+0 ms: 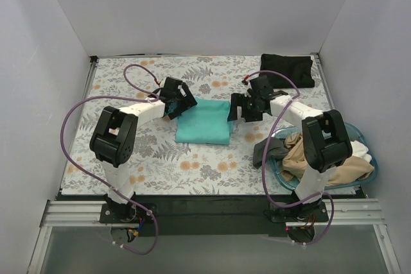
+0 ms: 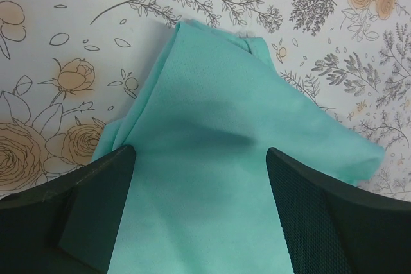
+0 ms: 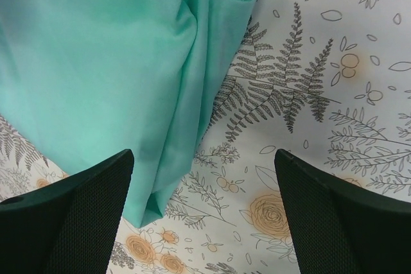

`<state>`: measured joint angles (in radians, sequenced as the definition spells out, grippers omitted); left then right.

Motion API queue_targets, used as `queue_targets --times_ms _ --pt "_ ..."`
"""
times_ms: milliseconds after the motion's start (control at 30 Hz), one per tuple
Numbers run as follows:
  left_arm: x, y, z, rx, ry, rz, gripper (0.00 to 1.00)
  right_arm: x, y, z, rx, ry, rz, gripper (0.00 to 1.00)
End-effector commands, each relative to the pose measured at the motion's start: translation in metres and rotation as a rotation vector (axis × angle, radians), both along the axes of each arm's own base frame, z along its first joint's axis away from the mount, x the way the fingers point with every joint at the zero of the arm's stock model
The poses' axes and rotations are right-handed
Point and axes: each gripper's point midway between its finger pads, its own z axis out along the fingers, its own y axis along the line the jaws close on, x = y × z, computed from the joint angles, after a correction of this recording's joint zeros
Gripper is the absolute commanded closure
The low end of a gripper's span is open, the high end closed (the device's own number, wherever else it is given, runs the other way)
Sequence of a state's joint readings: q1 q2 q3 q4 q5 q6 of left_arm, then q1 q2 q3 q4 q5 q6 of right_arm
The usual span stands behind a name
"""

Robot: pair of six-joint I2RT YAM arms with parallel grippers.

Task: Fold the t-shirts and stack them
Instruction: Neatly place the folded tshirt to the corner

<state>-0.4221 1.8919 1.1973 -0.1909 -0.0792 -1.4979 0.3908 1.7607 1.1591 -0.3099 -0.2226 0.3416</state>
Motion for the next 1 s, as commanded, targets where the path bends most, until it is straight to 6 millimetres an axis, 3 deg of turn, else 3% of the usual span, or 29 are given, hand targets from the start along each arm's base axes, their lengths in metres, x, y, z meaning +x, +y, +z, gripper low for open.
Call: queue_targets --times_ms 0,267,333,400,433,467,533,667,800,967 --pt "-0.002 0.001 -0.007 0.028 0.008 -0.046 0.17 0.004 0.009 -0.005 0.013 0.004 -0.004 0.04" --pt "-0.015 -0.001 0.036 -0.025 -0.077 -0.087 0.17 0.008 0.029 -0.002 0.002 -0.008 -0.022 0.06" --pt "-0.021 0.0 0.063 -0.057 -0.126 -0.084 0.17 0.006 0.03 -0.007 -0.01 0.002 -0.035 0.07" --pt "-0.031 0.006 0.071 -0.057 -0.138 -0.069 0.11 0.003 0.028 -0.014 -0.018 0.023 -0.062 0.09" --pt "-0.034 0.011 0.094 -0.075 -0.185 -0.05 0.09 0.001 0.029 -0.016 -0.016 0.032 -0.062 0.09" --pt "-0.042 0.014 0.094 -0.073 -0.182 -0.048 0.09 0.001 0.03 -0.017 -0.014 0.032 -0.063 0.11" --pt "-0.051 0.02 0.117 -0.097 -0.226 -0.021 0.08 0.0 0.033 -0.021 -0.026 0.037 -0.061 0.13" --pt "-0.073 0.039 0.123 -0.093 -0.228 0.054 0.07 -0.001 0.037 -0.03 -0.048 0.045 -0.06 0.24" --pt "-0.093 0.057 0.109 -0.056 -0.203 0.1 0.06 0.004 0.035 -0.04 -0.085 0.044 -0.075 0.32" --pt "-0.103 0.073 0.106 -0.015 -0.184 0.156 0.05 0.011 0.036 -0.051 -0.115 0.048 -0.053 0.4"
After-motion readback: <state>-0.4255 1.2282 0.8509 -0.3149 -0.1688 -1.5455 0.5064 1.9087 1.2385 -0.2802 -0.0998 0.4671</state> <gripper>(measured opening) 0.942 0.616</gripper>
